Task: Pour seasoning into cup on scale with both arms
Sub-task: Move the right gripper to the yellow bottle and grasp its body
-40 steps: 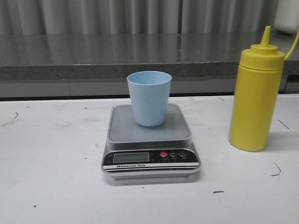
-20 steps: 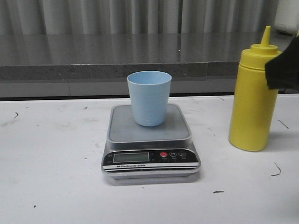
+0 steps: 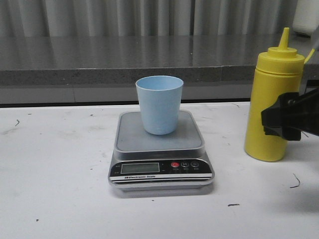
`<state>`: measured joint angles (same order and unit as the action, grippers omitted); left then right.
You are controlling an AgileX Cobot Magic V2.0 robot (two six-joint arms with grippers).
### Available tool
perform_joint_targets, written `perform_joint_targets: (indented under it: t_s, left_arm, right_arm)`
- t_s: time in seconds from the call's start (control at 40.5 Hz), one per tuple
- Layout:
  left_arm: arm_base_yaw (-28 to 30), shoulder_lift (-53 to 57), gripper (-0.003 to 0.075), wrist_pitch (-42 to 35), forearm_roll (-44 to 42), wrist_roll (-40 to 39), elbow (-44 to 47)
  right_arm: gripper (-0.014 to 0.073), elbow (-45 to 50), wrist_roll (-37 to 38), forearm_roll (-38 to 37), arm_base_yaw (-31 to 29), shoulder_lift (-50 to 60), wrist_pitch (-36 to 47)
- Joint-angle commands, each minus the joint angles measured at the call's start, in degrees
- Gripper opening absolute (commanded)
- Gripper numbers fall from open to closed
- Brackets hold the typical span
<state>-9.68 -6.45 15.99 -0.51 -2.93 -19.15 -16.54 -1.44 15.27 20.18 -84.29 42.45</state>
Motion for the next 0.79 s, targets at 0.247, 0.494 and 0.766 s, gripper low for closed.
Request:
perform_joint_targets:
  t_s: [0.247, 0.494, 0.766]
  left_arm:
    - [0.15, -0.57, -0.0020, -4.77, 0.51, -0.46, -1.53]
    - [0.15, -0.57, -0.0020, -4.77, 0.51, -0.46, -1.53]
    - [0.15, -0.57, -0.0020, -4.77, 0.51, -0.46, -1.53]
  right_arm:
    - [0.0592, -3.57, 4.59, -0.68, 0.11, -8.37, 17.34]
    - [0.0592, -7.20, 4.58, -0.68, 0.11, -13.83, 20.92]
    - [0.0592, -7.98, 4.60, -0.68, 0.11, -18.50, 26.39]
